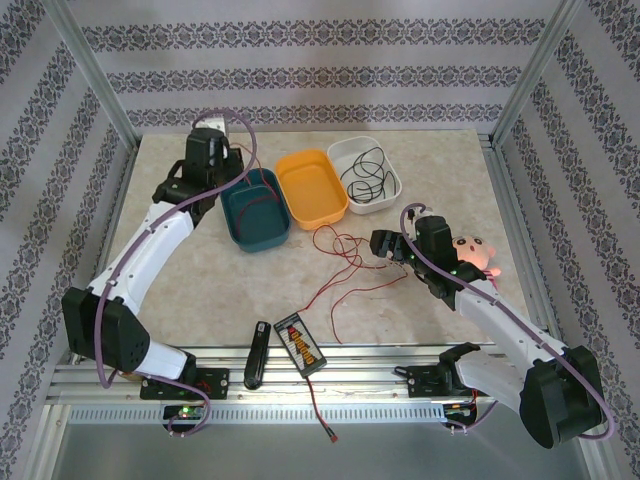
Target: Untangle the cables
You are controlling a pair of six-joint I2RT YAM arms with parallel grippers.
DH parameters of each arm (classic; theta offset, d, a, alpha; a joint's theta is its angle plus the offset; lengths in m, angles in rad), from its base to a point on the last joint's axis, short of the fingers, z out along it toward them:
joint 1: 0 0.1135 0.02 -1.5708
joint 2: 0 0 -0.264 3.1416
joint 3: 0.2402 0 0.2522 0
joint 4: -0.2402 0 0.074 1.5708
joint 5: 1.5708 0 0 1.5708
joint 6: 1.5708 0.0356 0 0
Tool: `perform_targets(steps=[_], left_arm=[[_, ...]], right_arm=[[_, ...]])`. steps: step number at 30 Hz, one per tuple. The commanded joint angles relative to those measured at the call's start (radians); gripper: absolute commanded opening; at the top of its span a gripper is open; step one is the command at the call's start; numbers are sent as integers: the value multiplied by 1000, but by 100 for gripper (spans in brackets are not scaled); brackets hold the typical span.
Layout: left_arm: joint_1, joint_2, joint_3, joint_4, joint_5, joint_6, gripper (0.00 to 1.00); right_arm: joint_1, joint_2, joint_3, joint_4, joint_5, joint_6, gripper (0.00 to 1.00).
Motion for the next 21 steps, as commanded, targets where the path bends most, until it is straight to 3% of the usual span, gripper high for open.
perform_targets(steps=[1, 8, 21], left_arm=[[10, -11, -31, -58, 13, -69, 0], [11, 73, 11, -184, -103, -32, 0], [12, 382, 207, -209, -106, -107, 0]], right_arm=[[-13, -23, -4, -7, 31, 12, 98], [-16, -18, -15, 8, 26, 17, 98], [-15, -58, -30, -11, 26, 28, 98]])
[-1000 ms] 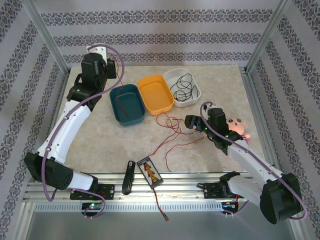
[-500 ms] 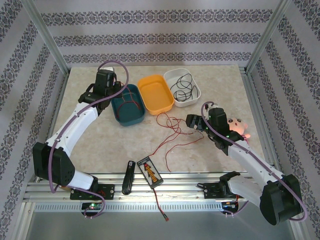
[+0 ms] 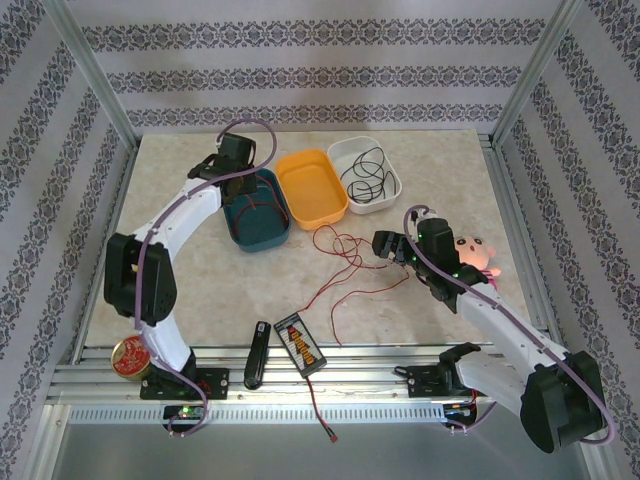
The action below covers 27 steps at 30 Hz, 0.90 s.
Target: Untangle the cables
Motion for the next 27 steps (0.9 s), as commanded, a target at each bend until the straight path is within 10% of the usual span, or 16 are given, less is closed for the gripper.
perform_targets(steps=[1, 14, 21, 27], left_arm=[[11, 58, 54, -45, -36, -41, 0], [13, 221, 111, -152, -105, -8, 2], [13, 242, 151, -171, -79, -3, 43], [13, 195, 164, -182, -89, 10, 52]], right_arm=[[-15, -31, -11, -15, 19, 8, 98], [-17, -49, -10, -33, 27, 7, 98], [-17, -41, -2, -34, 24, 4, 98], [-17, -34, 6, -38, 24, -1, 98]])
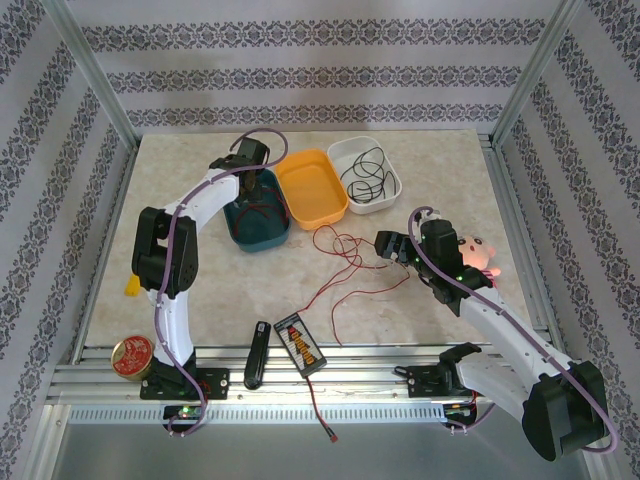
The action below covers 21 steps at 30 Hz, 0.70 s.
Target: Untangle the cables
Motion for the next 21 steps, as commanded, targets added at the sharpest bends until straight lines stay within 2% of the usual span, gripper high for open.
perform_targets(steps=[1, 6, 10, 13, 18, 21], left_arm=[[13, -47, 21, -48, -7, 14, 53], [-1, -144, -29, -17, 54, 29, 60], [-67, -290, -134, 59, 77, 44, 69], [-140, -410, -260, 166, 130, 31, 70], [-299, -520, -469, 359, 233, 6, 67], [-371, -551, -590, 500, 362, 42, 63]], right_arm=[[-11, 6, 7, -9, 16, -4, 98], [-16, 12, 24, -21, 18, -8, 98], [-18, 11, 42, -64, 29, -6, 98], [-20, 4, 48, -91, 42, 10, 98], [-29, 11, 52, -95, 24, 37, 98], [-35, 31, 55, -94, 23, 51, 98]])
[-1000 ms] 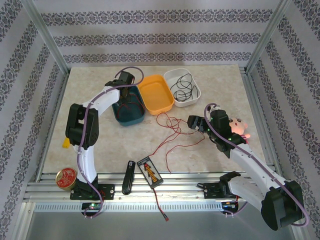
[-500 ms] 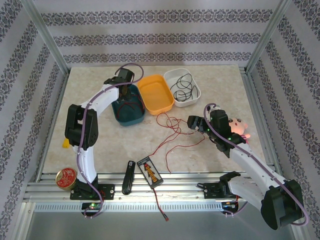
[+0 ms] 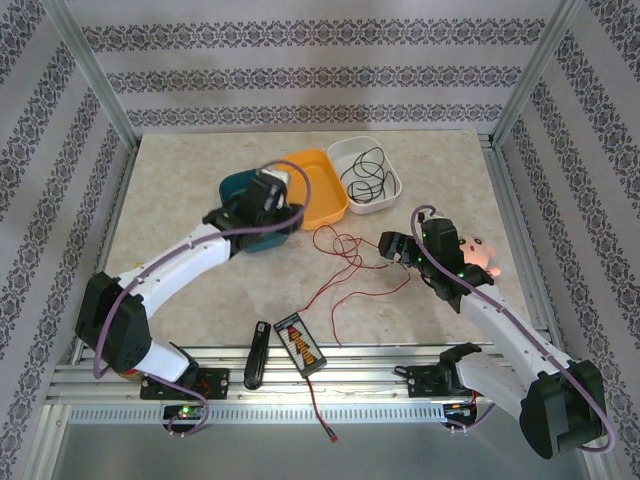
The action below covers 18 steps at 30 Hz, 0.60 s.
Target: Untangle the cables
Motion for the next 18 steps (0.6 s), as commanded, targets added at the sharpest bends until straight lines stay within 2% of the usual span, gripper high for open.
perform_targets(steps=[1, 4, 8, 10, 11, 18], left_arm=[[-54, -14, -120, 212, 173, 34, 62], [-107, -2, -189, 293, 252, 66, 60], [-201, 54, -225, 312, 199, 148, 60], [-228, 95, -218, 310, 182, 180, 56], [-238, 115, -211, 308, 186, 193, 53], [-302, 238, -155, 340, 221, 284, 49]], right_arm=[[-11, 20, 30, -11, 10, 32, 98], [-20, 43, 26, -9, 18, 55, 98], [-39, 69, 15, -4, 17, 92, 98], [-49, 83, 12, 1, 11, 105, 98], [-53, 88, 12, 1, 6, 112, 98], [-76, 118, 10, 22, -43, 144, 98]])
